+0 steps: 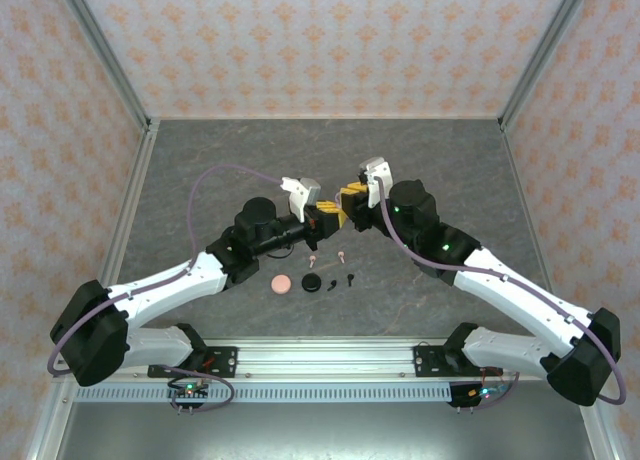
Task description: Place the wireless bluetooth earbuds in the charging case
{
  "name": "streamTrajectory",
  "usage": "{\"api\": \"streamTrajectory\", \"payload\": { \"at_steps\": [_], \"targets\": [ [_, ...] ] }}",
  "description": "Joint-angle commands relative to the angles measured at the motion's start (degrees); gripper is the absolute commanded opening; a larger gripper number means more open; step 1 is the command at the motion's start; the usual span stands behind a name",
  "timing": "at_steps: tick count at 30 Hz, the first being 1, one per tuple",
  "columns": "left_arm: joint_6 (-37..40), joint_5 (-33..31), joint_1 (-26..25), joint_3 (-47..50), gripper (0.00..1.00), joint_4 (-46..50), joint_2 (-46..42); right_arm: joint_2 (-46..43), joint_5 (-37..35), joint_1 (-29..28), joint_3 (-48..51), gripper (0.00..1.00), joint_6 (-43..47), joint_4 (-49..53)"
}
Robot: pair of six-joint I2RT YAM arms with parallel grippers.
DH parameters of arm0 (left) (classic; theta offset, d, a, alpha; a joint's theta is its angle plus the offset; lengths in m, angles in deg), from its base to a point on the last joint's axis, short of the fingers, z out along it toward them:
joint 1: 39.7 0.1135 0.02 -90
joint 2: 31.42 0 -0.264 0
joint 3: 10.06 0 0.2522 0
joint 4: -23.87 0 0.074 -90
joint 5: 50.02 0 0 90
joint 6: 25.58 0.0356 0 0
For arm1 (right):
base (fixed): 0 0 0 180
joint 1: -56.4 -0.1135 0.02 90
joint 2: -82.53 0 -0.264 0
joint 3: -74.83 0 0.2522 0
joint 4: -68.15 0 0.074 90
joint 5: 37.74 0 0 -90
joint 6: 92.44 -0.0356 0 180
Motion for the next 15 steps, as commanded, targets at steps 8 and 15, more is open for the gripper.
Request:
{"api": "streamTrajectory", "payload": {
  "at_steps": [8, 15],
  "targets": [
    [-0.1, -0.9, -0.6, -0.8, 0.0, -4.2, -1.0, -0.6, 0.8, 0.0, -0.9, 0.21, -1.3, 8.5],
    [0.2, -0.9, -0.6, -0.6, 0.0, -3.9, -1.4, -0.5, 1.9, 0.3, -2.0, 0.22, -3.0, 8.8]
  ]
}}
